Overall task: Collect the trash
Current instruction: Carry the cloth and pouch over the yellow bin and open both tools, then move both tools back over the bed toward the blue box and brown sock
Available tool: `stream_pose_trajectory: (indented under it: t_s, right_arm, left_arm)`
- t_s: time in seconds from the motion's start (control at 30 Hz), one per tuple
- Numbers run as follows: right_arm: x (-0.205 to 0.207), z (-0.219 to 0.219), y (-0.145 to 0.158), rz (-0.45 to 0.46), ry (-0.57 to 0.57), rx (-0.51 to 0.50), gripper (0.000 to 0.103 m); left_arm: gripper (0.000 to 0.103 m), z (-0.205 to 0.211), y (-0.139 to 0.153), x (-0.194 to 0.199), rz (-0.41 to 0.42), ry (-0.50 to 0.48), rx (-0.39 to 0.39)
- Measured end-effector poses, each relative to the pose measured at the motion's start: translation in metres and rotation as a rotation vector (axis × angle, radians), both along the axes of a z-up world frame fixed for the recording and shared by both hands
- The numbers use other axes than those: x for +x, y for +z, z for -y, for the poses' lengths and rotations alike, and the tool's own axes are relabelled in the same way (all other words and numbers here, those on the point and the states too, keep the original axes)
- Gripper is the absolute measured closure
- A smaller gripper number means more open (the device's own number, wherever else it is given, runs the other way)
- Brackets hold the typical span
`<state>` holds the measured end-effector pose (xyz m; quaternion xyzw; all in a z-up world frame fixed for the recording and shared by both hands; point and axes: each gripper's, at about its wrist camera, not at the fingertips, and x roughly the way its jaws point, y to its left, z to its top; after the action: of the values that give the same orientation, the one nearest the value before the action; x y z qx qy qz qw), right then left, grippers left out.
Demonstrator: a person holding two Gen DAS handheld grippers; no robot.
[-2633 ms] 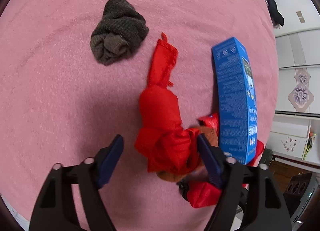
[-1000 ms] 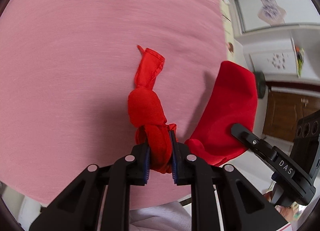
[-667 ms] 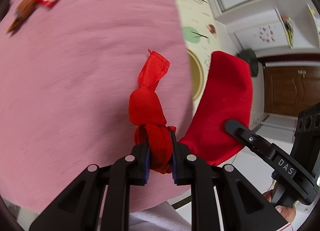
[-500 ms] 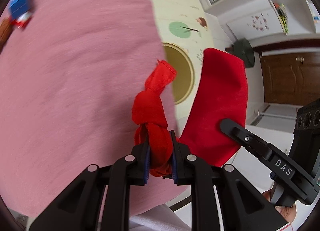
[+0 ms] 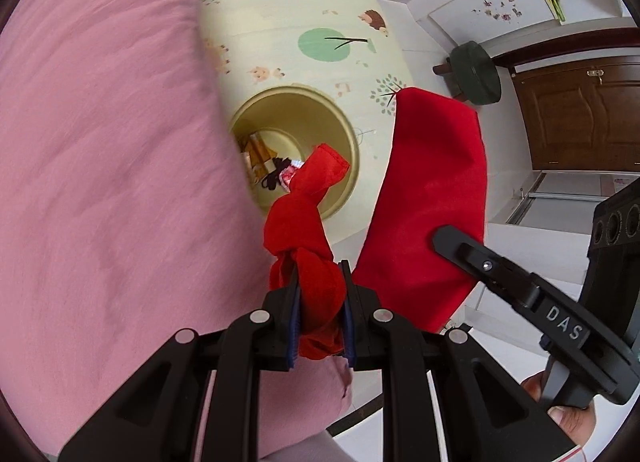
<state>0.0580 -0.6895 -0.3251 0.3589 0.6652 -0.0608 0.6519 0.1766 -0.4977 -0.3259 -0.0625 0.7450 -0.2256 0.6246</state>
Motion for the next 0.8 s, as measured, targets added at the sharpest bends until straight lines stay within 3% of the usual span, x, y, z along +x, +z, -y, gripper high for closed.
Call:
stream_pose_trajectory:
  t_s: [0.2, 0.27, 0.3, 0.33, 0.37, 0.8]
  right_arm:
    - [0.014, 0.025, -0.014, 0.005, -0.028, -0.016, 0.1]
    - [0.019, 0.032, -0.017, 0.011, -0.028, -0.013, 0.095]
    - [0.023, 0.036, -0.017, 0.018, -0.029, -0.017, 0.094]
    - [0.024, 0.04, -0.015, 0.024, -0.032, -0.041, 0.08]
    - [0.026, 0.044, -0.014, 0.029, -0.033, -0.063, 0.066]
    - [0.028, 0.048, -0.011, 0.014, -0.034, -0.088, 0.063]
  left_arm:
    - [0.086, 0.041, -0.004, 0.022, 0.047, -0.036, 0.002]
    - [0.083, 0.045, -0.007, 0.027, 0.038, -0.036, -0.003]
    - [0.063, 0.048, -0.007, 0.031, 0.034, -0.031, -0.005]
    - [0.035, 0.049, -0.008, 0.036, 0.034, -0.022, -0.001]
    - [0.03, 0.048, -0.007, 0.04, 0.046, -0.002, -0.009]
    - [0.022, 0.012, -0.011, 0.049, 0.029, 0.066, 0.056]
